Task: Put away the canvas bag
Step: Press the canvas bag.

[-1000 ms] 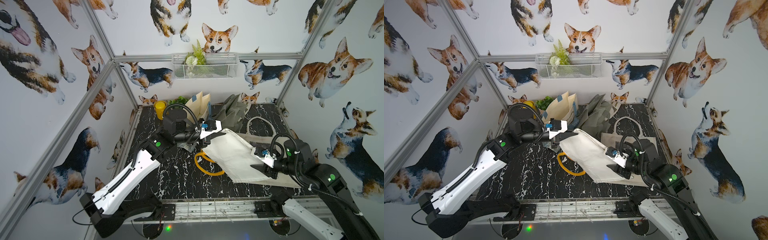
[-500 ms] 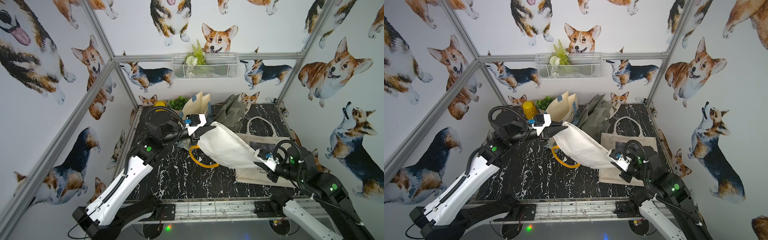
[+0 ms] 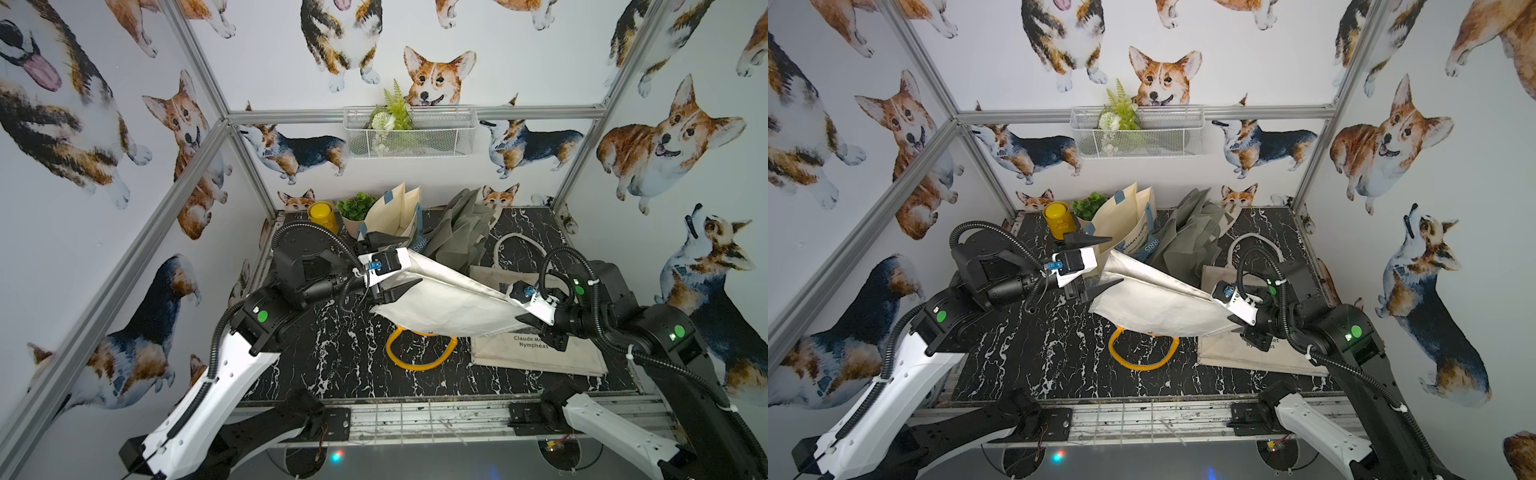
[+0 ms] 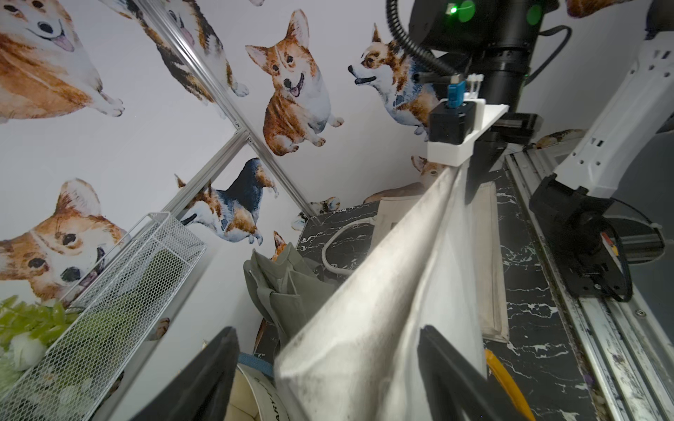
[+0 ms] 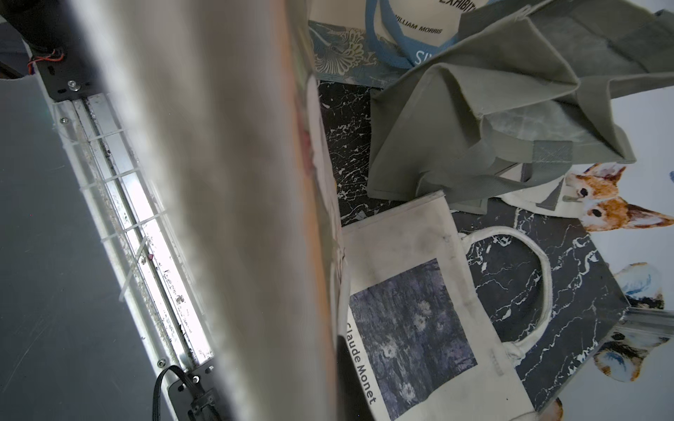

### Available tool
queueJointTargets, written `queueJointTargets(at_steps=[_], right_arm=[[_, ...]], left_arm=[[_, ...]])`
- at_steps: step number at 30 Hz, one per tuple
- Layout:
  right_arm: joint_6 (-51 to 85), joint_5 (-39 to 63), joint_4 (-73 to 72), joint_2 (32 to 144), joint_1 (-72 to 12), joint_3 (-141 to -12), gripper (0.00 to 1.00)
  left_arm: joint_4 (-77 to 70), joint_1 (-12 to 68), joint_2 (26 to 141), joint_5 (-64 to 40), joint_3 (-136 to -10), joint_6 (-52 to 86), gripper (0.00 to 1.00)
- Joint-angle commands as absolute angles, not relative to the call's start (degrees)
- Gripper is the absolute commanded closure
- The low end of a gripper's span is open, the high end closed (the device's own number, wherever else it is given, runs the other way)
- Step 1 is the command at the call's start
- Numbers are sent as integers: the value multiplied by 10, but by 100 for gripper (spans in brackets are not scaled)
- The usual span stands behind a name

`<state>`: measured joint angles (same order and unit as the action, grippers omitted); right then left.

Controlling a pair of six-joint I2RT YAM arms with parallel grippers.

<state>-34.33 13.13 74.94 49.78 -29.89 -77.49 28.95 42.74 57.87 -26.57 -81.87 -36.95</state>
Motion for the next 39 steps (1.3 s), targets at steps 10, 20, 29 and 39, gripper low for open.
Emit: queueJointTargets(at_steps=[10,20,29,39], right_arm=[[-375,129,782,548,-299,-814,100],[-400,122,780,554,-299,-842,100],[-413,96,725,532,-299,-862,100],[-360,19,673,506,-299,-836,55]], left_arm=[[455,589,657,-78,-912,-485,18],[499,650,804,17,-1042,-535,14],[576,650,878,23,-1118,-466,44],[410,650,874,86,-1054,-444,100]])
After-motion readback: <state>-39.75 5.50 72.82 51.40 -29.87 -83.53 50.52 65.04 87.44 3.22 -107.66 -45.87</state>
